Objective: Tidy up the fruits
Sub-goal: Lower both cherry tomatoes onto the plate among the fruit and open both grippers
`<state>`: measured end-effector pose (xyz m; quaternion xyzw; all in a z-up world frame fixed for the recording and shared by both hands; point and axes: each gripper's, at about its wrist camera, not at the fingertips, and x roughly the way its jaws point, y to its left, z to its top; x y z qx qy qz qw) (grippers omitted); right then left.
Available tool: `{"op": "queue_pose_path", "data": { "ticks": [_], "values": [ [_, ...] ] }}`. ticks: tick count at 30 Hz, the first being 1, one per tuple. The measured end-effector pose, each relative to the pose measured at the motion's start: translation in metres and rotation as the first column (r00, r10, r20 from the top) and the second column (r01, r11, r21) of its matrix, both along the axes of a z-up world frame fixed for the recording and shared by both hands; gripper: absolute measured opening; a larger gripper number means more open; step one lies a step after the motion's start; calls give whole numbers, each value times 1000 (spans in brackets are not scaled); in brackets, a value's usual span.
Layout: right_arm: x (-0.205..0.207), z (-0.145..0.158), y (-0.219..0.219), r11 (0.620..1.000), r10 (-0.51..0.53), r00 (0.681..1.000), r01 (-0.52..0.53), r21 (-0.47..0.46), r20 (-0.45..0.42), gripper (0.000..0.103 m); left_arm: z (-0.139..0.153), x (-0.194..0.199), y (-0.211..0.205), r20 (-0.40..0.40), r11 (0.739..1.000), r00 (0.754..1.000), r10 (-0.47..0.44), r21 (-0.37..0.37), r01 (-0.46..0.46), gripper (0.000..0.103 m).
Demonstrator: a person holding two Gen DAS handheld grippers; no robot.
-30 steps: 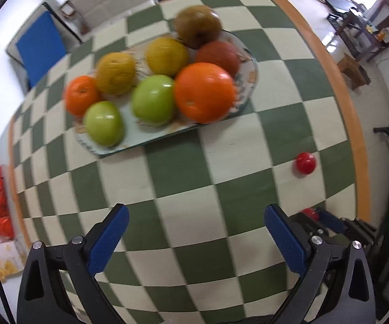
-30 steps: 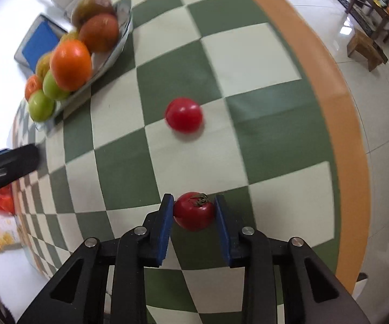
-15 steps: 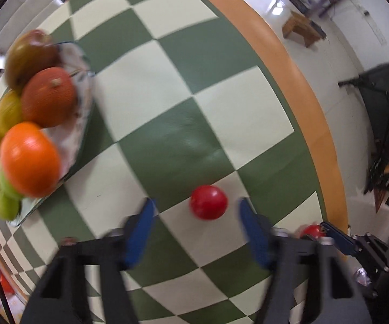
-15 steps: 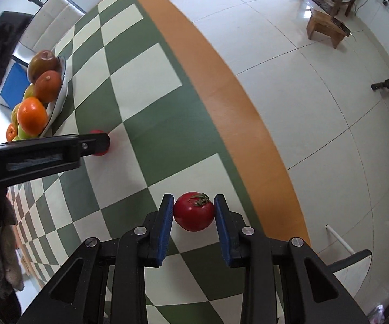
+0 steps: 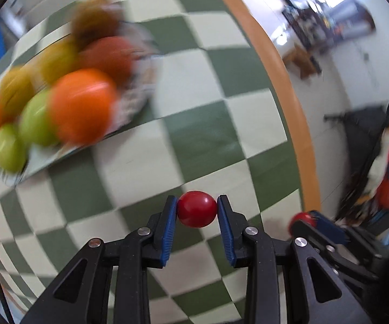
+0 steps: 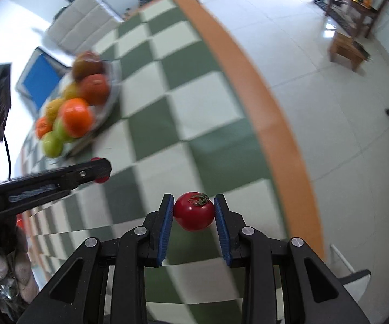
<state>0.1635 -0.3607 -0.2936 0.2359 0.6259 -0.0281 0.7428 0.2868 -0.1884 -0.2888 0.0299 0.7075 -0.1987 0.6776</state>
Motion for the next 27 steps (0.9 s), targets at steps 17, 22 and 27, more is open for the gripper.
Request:
{"op": "queue_pose_path", "data": {
  "ticks": [17,22,27],
  "values": [
    [140,-18,179,943,152,985,-170,288,83,33,20,70,254,-112,775,787,607,-138,-617,28],
    [163,-33,187,946,106,993,-119,302,58,33,-10,100,272,-202,720,733,649,-145,-678,28],
    [171,-45,192,941,84,996,-88,327,28,35,-23,115,271,-228,732,736,637,-121,-671,28]
  ]
}}
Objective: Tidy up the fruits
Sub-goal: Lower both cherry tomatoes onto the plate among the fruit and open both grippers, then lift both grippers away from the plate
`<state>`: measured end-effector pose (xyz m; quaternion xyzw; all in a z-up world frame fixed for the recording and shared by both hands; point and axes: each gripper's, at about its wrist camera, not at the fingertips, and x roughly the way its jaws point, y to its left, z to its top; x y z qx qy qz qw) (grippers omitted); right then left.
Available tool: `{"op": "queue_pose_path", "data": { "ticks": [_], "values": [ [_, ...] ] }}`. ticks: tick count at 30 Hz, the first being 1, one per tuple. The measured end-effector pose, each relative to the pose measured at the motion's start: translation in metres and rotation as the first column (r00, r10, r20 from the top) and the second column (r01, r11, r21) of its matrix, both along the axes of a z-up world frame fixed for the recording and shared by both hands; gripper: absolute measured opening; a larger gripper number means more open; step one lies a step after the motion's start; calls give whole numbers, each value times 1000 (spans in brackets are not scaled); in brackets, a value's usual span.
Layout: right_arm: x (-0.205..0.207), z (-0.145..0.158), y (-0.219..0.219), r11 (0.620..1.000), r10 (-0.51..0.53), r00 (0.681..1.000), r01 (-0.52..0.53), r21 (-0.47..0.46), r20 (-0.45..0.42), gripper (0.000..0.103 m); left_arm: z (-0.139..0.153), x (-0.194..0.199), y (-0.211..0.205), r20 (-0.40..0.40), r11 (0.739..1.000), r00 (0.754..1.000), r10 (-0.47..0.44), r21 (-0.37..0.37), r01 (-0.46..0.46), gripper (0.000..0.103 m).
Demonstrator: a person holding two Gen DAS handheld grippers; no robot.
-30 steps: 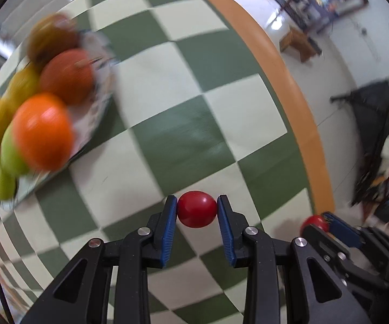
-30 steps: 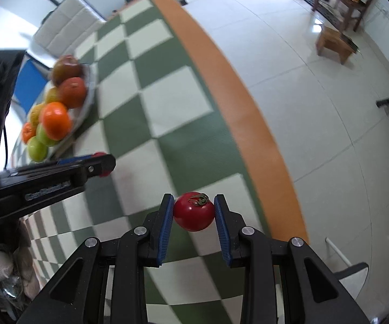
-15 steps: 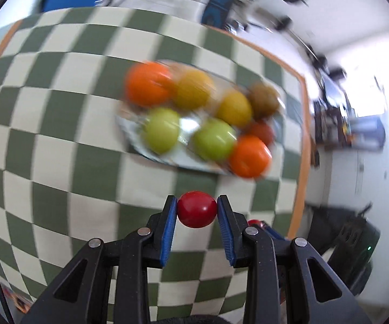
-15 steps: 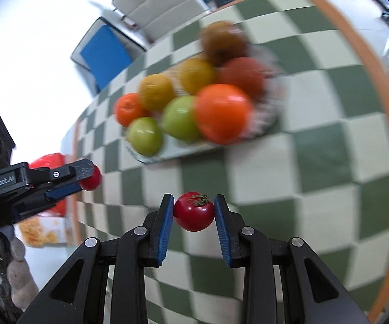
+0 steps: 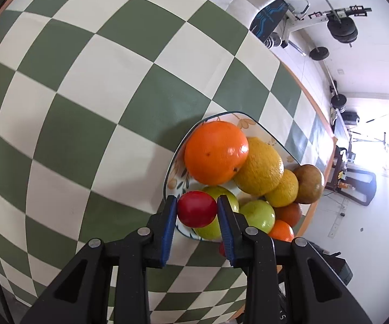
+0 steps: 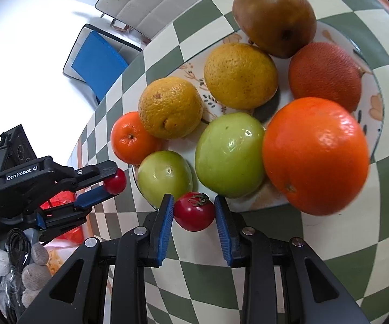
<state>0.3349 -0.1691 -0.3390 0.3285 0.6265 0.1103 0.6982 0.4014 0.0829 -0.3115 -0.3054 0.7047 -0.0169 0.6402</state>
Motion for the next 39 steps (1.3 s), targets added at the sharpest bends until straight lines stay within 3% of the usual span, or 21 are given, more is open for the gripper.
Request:
{"op": "queue_pose_path", "data": {
  "ticks": [4,6,8,9,13,15,16,17,19,23,26,39],
  "values": [
    [0,-5,-3,999,-26,999,27,31,-22,47,-5,2,-7,-30,1000,999,-26,-1,26,30],
    [0,-1,-2,999,-23,1000,23,23,-21,65,-4,3,-10,-37,999,998,-42,26,43,30],
    [-2,6,-3,1000,-18,1000,18,2,-14,76,-1,3,-13,-31,996,998,-61,57,63,31],
    [-7,10,-7,1000,-17,1000,17,-2,-12,76,2,2,-13,-30,994,997,-73,80,75,33],
    [-19,33,-13,995,28,1000,-27,-92,13,76,15,-4,-17,1,979,992,-129,161,127,55],
    [-24,49,-14,986,61,997,-53,-161,41,83,23,-12,-21,22,966,987,-161,210,153,57],
    [-27,58,-15,977,79,995,-66,-203,55,86,28,-16,-23,30,957,983,-180,238,168,64],
    [-30,68,-18,963,101,993,-80,-257,69,91,32,-21,-26,38,945,979,-201,271,184,79],
    [-35,85,-21,933,134,987,-95,-348,90,93,43,-36,-32,65,919,967,-246,334,212,96],
    [-43,110,-30,868,174,977,-95,-487,120,97,62,-60,-45,106,859,943,-316,454,237,96],
    [-51,126,-41,829,183,973,-74,-555,144,97,73,-75,-52,136,844,933,-332,484,230,96],
    [-79,164,-56,792,188,963,-31,-610,195,97,115,-116,-75,220,787,908,-357,595,165,96]
  ]
}}
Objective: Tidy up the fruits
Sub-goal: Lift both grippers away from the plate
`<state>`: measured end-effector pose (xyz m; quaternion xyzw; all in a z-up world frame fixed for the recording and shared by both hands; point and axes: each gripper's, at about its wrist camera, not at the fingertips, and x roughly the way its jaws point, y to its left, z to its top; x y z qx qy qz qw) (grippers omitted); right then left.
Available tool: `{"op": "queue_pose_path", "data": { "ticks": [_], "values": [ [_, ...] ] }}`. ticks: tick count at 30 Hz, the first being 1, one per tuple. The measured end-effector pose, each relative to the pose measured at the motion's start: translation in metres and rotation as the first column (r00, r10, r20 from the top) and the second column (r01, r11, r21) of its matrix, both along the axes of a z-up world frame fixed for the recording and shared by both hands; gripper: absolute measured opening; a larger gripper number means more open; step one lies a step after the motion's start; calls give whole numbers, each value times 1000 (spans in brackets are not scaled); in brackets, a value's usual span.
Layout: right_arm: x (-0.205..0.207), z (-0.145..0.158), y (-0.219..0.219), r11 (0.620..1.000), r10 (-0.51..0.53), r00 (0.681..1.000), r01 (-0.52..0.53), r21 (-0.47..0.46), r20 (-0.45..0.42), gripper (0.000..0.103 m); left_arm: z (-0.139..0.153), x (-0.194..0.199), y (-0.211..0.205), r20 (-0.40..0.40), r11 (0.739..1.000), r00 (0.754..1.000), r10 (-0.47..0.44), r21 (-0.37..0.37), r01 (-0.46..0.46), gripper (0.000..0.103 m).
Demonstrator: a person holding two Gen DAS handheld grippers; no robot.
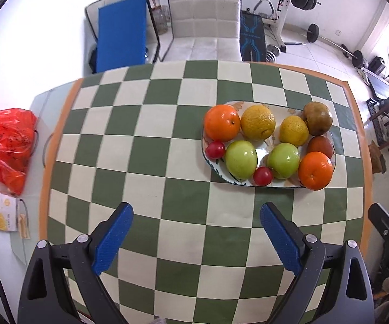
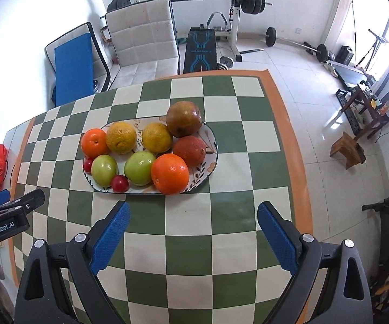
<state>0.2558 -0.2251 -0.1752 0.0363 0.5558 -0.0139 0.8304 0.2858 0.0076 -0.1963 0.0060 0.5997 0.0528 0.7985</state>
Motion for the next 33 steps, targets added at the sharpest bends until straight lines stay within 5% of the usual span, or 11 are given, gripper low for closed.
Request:
{"op": "queue_pose_path", "data": {
  "ticks": [8,26,33],
  "values": [
    [-21,35,-3,1000,7,999,-8,13,50,97,35,-21,-7,64,1000,998,-3,-22,4,96],
    [-115,171,-16,999,19,976,-27,31,218,97,157,-102,-40,235,992,968,-91,-68,110,96],
    [-145,215,-18,999,26,964,-34,25,263,97,182,-128,-50,254,987,961,-112,-83,137,96]
  ]
}}
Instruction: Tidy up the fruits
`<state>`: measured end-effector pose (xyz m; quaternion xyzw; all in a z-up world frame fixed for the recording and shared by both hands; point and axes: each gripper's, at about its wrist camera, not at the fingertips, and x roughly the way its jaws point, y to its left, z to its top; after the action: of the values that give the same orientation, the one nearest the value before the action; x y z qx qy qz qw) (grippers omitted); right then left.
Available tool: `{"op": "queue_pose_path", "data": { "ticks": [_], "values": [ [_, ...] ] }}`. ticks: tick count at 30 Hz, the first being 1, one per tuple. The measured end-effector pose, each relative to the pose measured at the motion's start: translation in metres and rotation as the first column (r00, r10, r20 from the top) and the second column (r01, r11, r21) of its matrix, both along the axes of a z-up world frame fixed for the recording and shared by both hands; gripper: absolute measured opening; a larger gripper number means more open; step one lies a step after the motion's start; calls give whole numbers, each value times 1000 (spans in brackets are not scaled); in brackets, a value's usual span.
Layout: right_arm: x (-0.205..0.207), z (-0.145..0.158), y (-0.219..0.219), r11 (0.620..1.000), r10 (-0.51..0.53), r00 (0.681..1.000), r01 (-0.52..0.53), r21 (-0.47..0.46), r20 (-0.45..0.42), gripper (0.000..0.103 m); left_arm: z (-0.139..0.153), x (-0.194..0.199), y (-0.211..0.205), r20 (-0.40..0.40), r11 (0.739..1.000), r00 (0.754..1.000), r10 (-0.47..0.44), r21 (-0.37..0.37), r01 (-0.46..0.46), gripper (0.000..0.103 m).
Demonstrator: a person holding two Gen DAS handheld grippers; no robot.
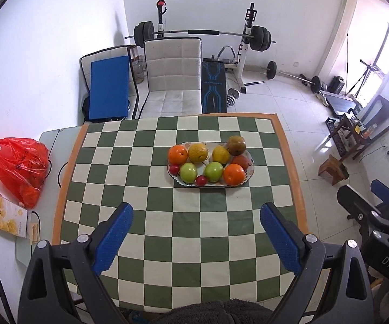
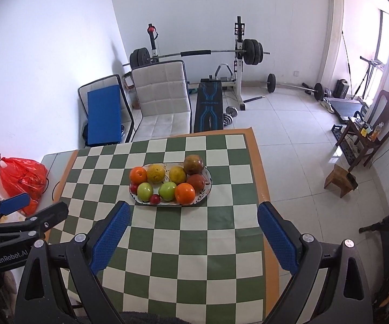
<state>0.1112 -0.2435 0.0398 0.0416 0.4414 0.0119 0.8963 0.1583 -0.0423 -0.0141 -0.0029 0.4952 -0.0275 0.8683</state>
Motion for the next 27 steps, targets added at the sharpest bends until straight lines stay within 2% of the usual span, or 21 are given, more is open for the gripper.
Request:
{"op": "queue_pose_path", "data": {
  "ticks": [6,15,23,27],
  "values": [
    [-16,22,-2,1000,5,1000,-5,-10,10,97,12,-16,-1,17,1000,1000,22,16,-23,96],
    [-23,36,1,999,35,999,-35,-8,7,97,26,-24,7,34,998,998,61,16,-61,96],
    [-23,35,3,999,40,999,-40,-4,4,97,21,-24,5,18,998,998,56,11,-56,96],
    [-10,19,3,999,40,999,-40,-13,-1,97,14,-19,4,39,998,997,68,16,-68,96]
  ]
}}
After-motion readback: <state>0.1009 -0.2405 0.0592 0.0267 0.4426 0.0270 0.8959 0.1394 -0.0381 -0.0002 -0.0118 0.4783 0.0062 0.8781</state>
